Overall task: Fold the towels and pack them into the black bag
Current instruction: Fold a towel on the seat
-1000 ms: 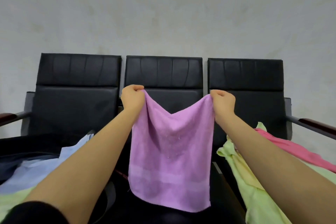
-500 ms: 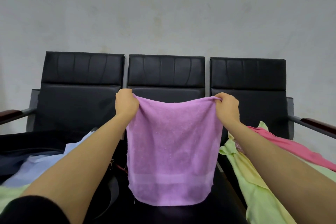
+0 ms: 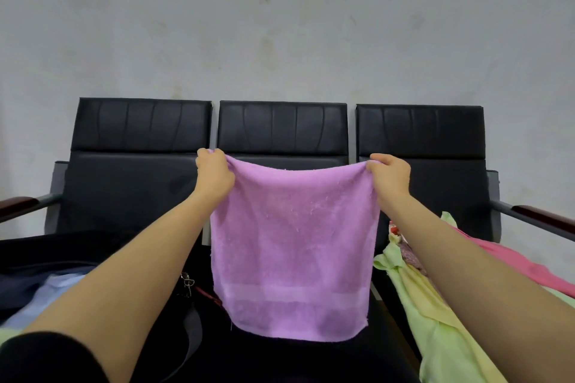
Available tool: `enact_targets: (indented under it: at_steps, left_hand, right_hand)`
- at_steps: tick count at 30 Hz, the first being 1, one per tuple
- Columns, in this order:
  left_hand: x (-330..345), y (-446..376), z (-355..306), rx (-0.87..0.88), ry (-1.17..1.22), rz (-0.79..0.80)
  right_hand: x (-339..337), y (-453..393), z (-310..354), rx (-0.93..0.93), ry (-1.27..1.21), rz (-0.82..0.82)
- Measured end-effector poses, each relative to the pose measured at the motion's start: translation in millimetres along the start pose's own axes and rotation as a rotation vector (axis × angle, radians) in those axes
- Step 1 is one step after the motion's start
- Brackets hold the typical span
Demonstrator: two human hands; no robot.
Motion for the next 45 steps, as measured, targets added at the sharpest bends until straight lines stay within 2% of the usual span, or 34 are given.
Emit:
enact_targets:
  at_steps: [4, 12, 18, 22, 26, 30, 35, 40, 45]
  left_hand:
    - [-11.6, -4.6, 1.0, -0.030, 0.041, -0.056]
    - [-10.2, -5.5, 3.0, -0.099, 0.000, -0.095]
    - [0.8, -0.5, 12.8, -0.108, -0.019, -0.102]
    - [1.0, 0.6, 13.7, -0.118, -0.120, -0.103]
    - [-3.6, -2.5, 10.8, -0.119, -0.309, -0.140]
    - [-3.5, -6.7, 10.2, -0.082, -0.401, -0.140]
    - [4.3, -4.2, 10.7, -0.029, -0.371, -0.101]
    - [13.5, 3.1, 14.8, -0.028, -0.283, -0.085]
    - [12.8, 5.9, 11.1, -0.045, -0.354, -0.086]
  right_hand:
    - [-1.9, 1.5, 7.2, -0.111, 0.271, 0.081]
    - [7.1, -8.5, 4.8, -0.296, 0.583, 0.113]
    - [5.7, 0.3, -4.1, -0.366, 0.767, 0.058]
    - [2.5, 1.9, -4.6, -0.435, 0.939, -0.059]
    - [5.1, -2.2, -2.6, -0.440, 0.945, -0.080]
    - [7.4, -6.9, 0.5, -0.475, 0.874, -0.043]
    - [5.0, -7.3, -11.3, -0.360, 0.751, 0.064]
    - [-3.3, -7.5, -17.4, -0.326, 0.728, 0.067]
    - [-4.7, -8.1, -16.4, -0.318, 0.712, 0.059]
Point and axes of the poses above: each hand's wrist, its own y-axis away from the middle knuckle, its own x-axis out of the palm, z = x × y, the point moved 5 cm from there along -y, towards the middle knuckle, and after that the axes turned 14 degrees about -y, right-handed, at the moved point
